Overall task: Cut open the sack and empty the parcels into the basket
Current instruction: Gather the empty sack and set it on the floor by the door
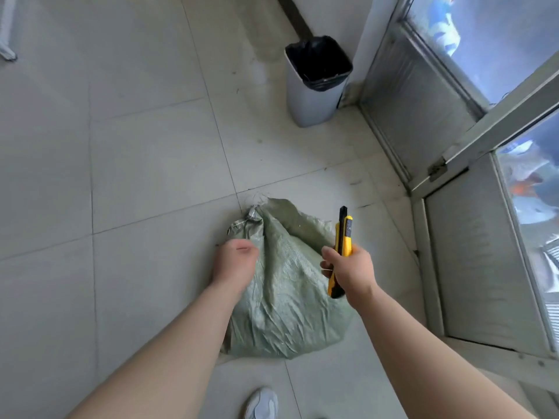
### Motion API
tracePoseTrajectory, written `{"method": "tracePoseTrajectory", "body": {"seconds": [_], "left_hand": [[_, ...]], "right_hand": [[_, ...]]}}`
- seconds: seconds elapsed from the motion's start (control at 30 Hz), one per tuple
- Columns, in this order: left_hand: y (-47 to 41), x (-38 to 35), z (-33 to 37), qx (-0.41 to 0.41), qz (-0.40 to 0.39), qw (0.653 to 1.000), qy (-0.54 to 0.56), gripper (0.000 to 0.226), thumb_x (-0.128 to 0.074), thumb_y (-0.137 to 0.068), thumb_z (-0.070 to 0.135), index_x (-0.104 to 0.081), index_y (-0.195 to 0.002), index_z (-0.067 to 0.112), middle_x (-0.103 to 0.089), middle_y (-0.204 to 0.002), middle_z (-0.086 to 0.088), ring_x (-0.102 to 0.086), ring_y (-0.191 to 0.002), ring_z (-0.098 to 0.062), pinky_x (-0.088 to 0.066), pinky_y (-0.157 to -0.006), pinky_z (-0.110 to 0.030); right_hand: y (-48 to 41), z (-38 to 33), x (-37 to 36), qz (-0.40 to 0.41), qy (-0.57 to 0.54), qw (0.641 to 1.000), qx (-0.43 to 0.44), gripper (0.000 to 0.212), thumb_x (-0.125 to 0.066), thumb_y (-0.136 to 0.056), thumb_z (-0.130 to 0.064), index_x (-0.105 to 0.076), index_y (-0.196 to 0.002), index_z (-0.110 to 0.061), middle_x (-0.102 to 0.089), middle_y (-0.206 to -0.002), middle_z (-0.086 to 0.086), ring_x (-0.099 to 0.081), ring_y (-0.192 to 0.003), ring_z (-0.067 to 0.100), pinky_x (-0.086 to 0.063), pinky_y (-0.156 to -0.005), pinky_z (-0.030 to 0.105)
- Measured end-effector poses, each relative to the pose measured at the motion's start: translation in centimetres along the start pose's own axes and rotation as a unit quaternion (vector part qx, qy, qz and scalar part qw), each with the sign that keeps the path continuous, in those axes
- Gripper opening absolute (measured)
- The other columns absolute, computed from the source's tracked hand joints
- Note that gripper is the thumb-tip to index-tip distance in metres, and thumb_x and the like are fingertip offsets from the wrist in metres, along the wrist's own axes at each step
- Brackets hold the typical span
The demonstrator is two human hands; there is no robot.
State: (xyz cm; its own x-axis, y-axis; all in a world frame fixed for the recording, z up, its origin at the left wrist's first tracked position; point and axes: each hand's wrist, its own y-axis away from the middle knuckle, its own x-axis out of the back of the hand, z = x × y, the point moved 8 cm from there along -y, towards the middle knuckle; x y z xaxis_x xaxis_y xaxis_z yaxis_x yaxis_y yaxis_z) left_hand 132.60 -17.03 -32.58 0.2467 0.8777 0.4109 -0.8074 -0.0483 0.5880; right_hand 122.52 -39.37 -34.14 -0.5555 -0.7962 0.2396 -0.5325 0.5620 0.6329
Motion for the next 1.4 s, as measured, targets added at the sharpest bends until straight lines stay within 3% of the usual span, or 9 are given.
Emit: {"method": "tracePoseTrajectory", "body": {"seconds": [0.2, 0.3, 0.4, 0.53, 0.63, 0.77, 1.0, 1.2, 1.4], "left_hand": [[8.1, 1.9, 8.9, -0.05, -0.067, 0.996, 0.012, 0.012, -0.057, -0.086, 0.018, -0.064, -0.082, 0.026, -0.068, -0.08, 0.002, -0.067, -0.087, -0.023, -0.054, -0.079, -0.036], [13.5, 2.1, 14.3, -0.119, -0.114, 0.986, -0.029, 0.01, -0.058, -0.087, 0.02, -0.064, -0.084, 0.027, -0.069, -0.084, 0.001, -0.068, -0.089, -0.022, -0.054, -0.084, -0.04], [19.4, 1.6, 19.2, -0.203, -0.158, 0.962, -0.086, 0.011, -0.056, -0.088, 0.021, -0.066, -0.095, 0.022, -0.07, -0.092, 0.002, -0.067, -0.09, -0.017, -0.054, -0.083, -0.036], [28.0, 0.0, 24.6, -0.321, -0.198, 0.912, -0.161, 0.015, -0.056, -0.09, 0.023, -0.066, -0.1, 0.019, -0.068, -0.093, 0.004, -0.064, -0.088, -0.013, -0.053, -0.082, -0.031], [35.4, -2.3, 27.4, -0.42, -0.226, 0.848, -0.229, 0.013, -0.055, -0.09, 0.025, -0.065, -0.098, 0.022, -0.068, -0.092, 0.006, -0.063, -0.087, -0.014, -0.052, -0.081, -0.031], [45.4, -6.7, 27.5, -0.533, -0.286, 0.744, -0.285, 0.017, -0.053, -0.089, 0.027, -0.064, -0.101, 0.023, -0.066, -0.099, 0.005, -0.062, -0.091, -0.014, -0.051, -0.083, -0.033], [64.2, -14.5, 20.9, -0.656, -0.366, 0.568, -0.336, 0.019, -0.053, -0.09, 0.026, -0.065, -0.102, 0.019, -0.069, -0.1, -0.001, -0.062, -0.097, -0.023, -0.049, -0.085, -0.035], [80.9, -20.3, 11.5, -0.691, -0.455, 0.452, -0.335, 0.019, -0.05, -0.091, 0.028, -0.063, -0.103, 0.022, -0.067, -0.101, 0.006, -0.061, -0.1, -0.018, -0.047, -0.087, -0.033], [96.0, -23.8, -0.2, -0.706, -0.529, 0.324, -0.342, 0.021, -0.048, -0.092, 0.031, -0.063, -0.105, 0.023, -0.066, -0.104, 0.005, -0.06, -0.1, -0.017, -0.048, -0.087, -0.035]], "right_hand": [[9.5, -6.5, 5.8, 0.033, -0.072, 0.997, 0.015, 0.019, -0.058, -0.09, -0.011, -0.062, -0.089, 0.008, -0.063, -0.071, 0.015, -0.059, -0.056, 0.019, -0.051, -0.051, 0.021], [15.1, -9.7, 9.5, 0.059, -0.117, 0.991, 0.03, 0.023, -0.059, -0.09, -0.011, -0.061, -0.092, 0.011, -0.063, -0.072, 0.014, -0.061, -0.062, 0.022, -0.055, -0.064, 0.034], [20.9, -12.1, 13.8, 0.094, -0.129, 0.986, 0.051, 0.02, -0.06, -0.089, -0.012, -0.062, -0.089, 0.007, -0.065, -0.07, 0.012, -0.063, -0.064, 0.021, -0.057, -0.071, 0.041], [28.1, -13.1, 20.2, 0.16, -0.086, 0.98, 0.086, 0.014, -0.064, -0.084, -0.015, -0.063, -0.083, -0.002, -0.065, -0.064, 0.006, -0.061, -0.059, 0.019, -0.053, -0.058, 0.035], [33.6, -12.7, 25.5, 0.234, -0.019, 0.966, 0.109, 0.004, -0.066, -0.079, -0.016, -0.063, -0.08, -0.014, -0.06, -0.061, 0.001, -0.052, -0.052, 0.016, -0.043, -0.047, 0.022], [41.4, -10.5, 32.5, 0.335, -0.01, 0.934, 0.125, 0.011, -0.068, -0.08, -0.017, -0.063, -0.086, -0.024, -0.06, -0.072, -0.002, -0.053, -0.057, 0.01, -0.039, -0.051, 0.015], [55.9, 0.3, 43.6, 0.473, -0.05, 0.877, 0.059, 0.01, -0.068, -0.079, -0.021, -0.064, -0.089, -0.023, -0.064, -0.073, -0.002, -0.057, -0.067, 0.019, -0.045, -0.061, 0.031], [69.8, 13.0, 51.6, 0.586, -0.092, 0.805, -0.021, 0.013, -0.069, -0.078, -0.021, -0.063, -0.09, -0.022, -0.065, -0.076, -0.004, -0.059, -0.072, 0.017, -0.045, -0.063, 0.031], [83.3, 26.8, 54.5, 0.668, -0.141, 0.721, -0.12, 0.015, -0.069, -0.08, -0.026, -0.062, -0.092, -0.024, -0.066, -0.078, -0.003, -0.06, -0.073, 0.02, -0.047, -0.064, 0.032]]}}
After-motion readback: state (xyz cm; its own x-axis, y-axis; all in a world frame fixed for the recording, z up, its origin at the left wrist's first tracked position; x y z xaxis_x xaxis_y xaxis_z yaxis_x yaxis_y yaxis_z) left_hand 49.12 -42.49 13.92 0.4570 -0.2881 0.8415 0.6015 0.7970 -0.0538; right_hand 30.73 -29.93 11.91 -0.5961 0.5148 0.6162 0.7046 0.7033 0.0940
